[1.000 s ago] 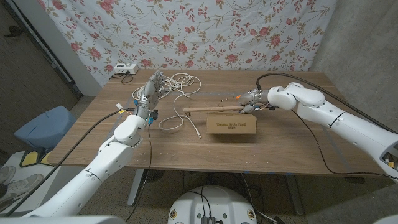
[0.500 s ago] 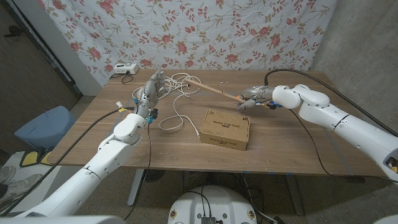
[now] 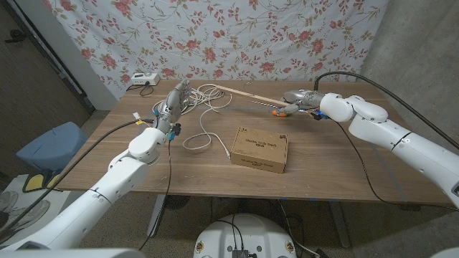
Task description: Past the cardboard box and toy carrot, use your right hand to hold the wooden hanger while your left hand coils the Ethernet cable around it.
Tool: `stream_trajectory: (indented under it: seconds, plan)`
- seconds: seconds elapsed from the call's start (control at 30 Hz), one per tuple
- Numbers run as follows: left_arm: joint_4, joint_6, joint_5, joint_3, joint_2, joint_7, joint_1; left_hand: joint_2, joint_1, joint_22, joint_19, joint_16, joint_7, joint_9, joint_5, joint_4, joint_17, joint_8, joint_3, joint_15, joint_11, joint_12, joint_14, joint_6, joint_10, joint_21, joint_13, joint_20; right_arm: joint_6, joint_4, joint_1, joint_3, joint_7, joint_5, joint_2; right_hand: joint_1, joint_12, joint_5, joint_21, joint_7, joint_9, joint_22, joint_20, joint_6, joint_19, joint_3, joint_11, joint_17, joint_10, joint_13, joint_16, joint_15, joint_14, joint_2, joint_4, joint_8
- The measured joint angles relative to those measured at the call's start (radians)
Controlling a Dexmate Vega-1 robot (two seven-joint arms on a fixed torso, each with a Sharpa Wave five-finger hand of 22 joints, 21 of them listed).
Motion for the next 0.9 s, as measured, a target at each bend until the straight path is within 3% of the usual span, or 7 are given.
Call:
stream_trajectory:
  seconds: [0.07, 0.23, 0.3, 0.33, 0.4, 0.77, 0.9]
  plan:
    - [-0.017, 0.027, 0.015, -0.003, 0.016, 0.010, 0.008, -0.004, 0.004, 0.000, 0.000, 0.000, 0.000, 0.000, 0.000, -0.007, 0.000, 0.000, 0.001, -0.001, 0.000, 0.000, 0.001, 0.000, 0.000, 0.000, 0.000, 0.000, -0.017, -0.021, -0.003, 0.008, 0.011, 0.024, -0.010, -0.008, 0.001, 0.003, 0.036, 0.007, 0.033, 0.011, 0.000, -0.007, 0.000, 0.006, 0.000, 0.000, 0.000, 0.081, 0.042, 0.005, 0.005, -0.008, 0.006, 0.024]
    - [-0.046, 0.033, 0.017, -0.015, 0.041, 0.013, 0.026, -0.004, 0.020, 0.000, 0.000, 0.000, 0.000, 0.000, 0.000, -0.021, 0.000, 0.000, 0.006, -0.001, -0.005, -0.004, 0.001, 0.000, -0.005, 0.000, 0.000, 0.000, -0.031, -0.024, -0.003, 0.011, 0.039, 0.082, -0.012, -0.040, 0.054, 0.003, 0.100, 0.007, 0.107, 0.032, 0.004, -0.007, 0.002, 0.090, 0.011, 0.007, 0.011, 0.156, 0.120, 0.003, 0.010, -0.040, 0.090, 0.112]
    - [-0.064, 0.033, 0.017, -0.023, 0.055, 0.013, 0.039, -0.006, 0.024, 0.000, 0.000, 0.000, 0.000, 0.000, 0.000, -0.024, 0.000, 0.000, 0.008, -0.001, -0.005, -0.004, 0.001, 0.000, -0.005, 0.000, 0.000, 0.000, -0.030, -0.024, -0.003, 0.011, 0.057, 0.119, -0.012, -0.054, 0.115, 0.003, 0.124, 0.007, 0.131, 0.038, 0.013, -0.006, 0.006, 0.110, 0.007, 0.006, 0.015, 0.158, 0.144, 0.003, 0.010, -0.043, 0.104, 0.153]
    - [-0.065, 0.070, 0.030, -0.024, 0.056, 0.032, 0.041, -0.003, 0.028, 0.000, 0.000, 0.000, 0.002, 0.000, 0.000, -0.026, 0.000, 0.000, 0.009, -0.001, -0.005, -0.004, 0.001, -0.002, -0.005, -0.002, 0.000, 0.000, -0.030, -0.023, 0.000, 0.021, 0.059, 0.125, -0.023, -0.110, 0.152, 0.003, 0.133, 0.005, 0.140, 0.040, 0.014, -0.001, 0.007, 0.115, 0.006, 0.006, 0.016, 0.158, 0.156, 0.003, 0.010, 0.001, 0.103, 0.163]
    - [-0.083, 0.070, 0.030, -0.034, 0.069, 0.032, 0.055, -0.003, 0.029, 0.000, 0.000, 0.000, 0.005, 0.000, 0.000, -0.026, 0.000, 0.000, 0.009, -0.001, -0.005, -0.004, 0.001, -0.006, -0.005, -0.007, 0.000, 0.000, -0.023, -0.023, 0.000, 0.021, 0.075, 0.167, -0.023, -0.116, 0.162, 0.003, 0.147, 0.005, 0.157, 0.045, 0.014, 0.007, 0.007, 0.123, 0.021, 0.006, 0.033, 0.158, 0.173, -0.001, 0.014, -0.002, 0.100, 0.174]
    - [-0.146, 0.105, 0.039, -0.065, 0.110, 0.055, 0.109, 0.007, 0.057, 0.000, 0.000, 0.000, 0.000, 0.000, 0.000, -0.049, 0.000, 0.000, 0.024, -0.005, -0.002, -0.004, -0.002, -0.011, -0.009, -0.007, 0.000, 0.000, 0.046, 0.073, -0.005, 0.064, 0.115, 0.412, -0.011, -0.151, 0.163, 0.003, 0.208, 0.016, 0.260, 0.054, 0.027, 0.024, -0.005, 0.165, 0.014, 0.006, 0.061, 0.158, 0.260, -0.004, 0.017, -0.016, 0.090, 0.273]
    - [-0.179, 0.124, 0.046, -0.077, 0.132, 0.062, 0.128, 0.007, 0.081, 0.000, 0.000, 0.000, 0.005, 0.000, -0.001, -0.071, 0.000, 0.000, 0.033, -0.006, -0.002, -0.004, 0.008, -0.016, -0.009, -0.011, 0.000, 0.000, 0.069, 0.095, -0.011, 0.075, 0.124, 0.505, -0.010, -0.158, 0.163, 0.003, 0.223, 0.016, 0.265, 0.054, 0.028, 0.024, -0.018, 0.171, 0.015, 0.006, 0.061, 0.158, 0.278, -0.004, 0.017, -0.021, 0.088, 0.280]
